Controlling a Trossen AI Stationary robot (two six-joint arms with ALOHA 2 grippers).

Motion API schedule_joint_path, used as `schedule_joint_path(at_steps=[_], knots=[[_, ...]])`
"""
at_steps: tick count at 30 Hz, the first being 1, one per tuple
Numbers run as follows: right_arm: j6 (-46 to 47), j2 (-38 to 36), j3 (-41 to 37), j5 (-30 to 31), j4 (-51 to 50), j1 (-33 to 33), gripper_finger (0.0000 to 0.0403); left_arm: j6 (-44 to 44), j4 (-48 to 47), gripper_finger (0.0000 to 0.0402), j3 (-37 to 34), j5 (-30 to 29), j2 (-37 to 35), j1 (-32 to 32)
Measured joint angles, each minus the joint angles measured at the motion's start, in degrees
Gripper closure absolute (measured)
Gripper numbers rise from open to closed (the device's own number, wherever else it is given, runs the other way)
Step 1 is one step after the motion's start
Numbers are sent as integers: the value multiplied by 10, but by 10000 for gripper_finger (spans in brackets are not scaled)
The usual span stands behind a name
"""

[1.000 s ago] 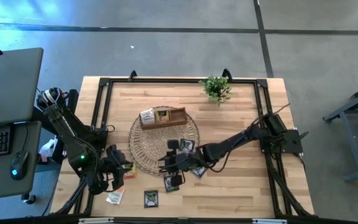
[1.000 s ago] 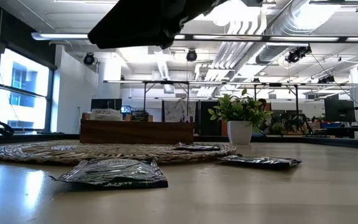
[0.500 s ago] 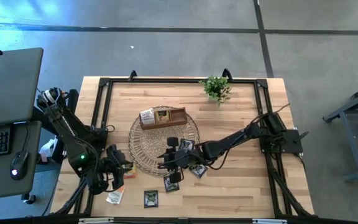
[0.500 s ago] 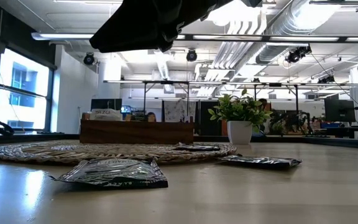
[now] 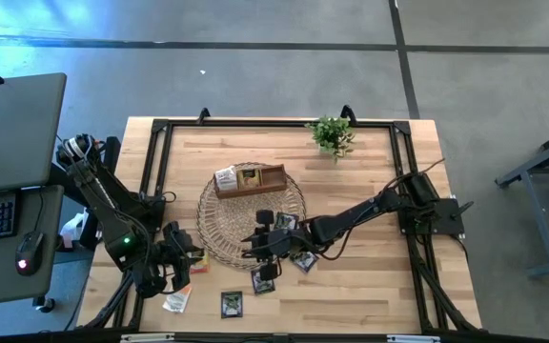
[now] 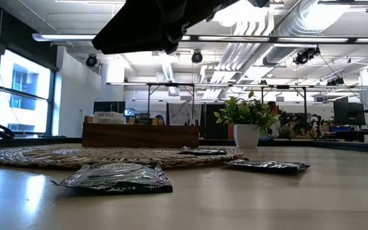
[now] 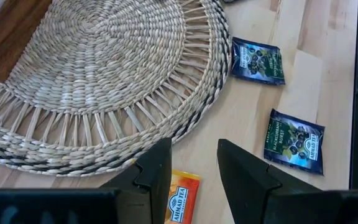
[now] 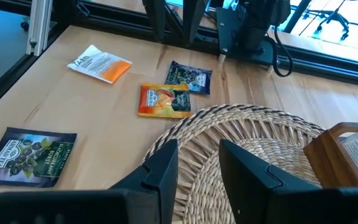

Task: Pick & Place Tea
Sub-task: Put the orange tea packet into the middle compartment of the wooden organizer

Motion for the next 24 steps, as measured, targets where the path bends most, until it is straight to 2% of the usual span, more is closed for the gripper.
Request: schedule_joint_path(at_steps=[8, 24], knots=[[1, 0, 0, 0, 0, 0, 289, 0, 0, 273, 0, 0, 0, 0], [66, 0, 0, -19, 45, 1, 289, 0, 0, 273, 0, 0, 0, 0]])
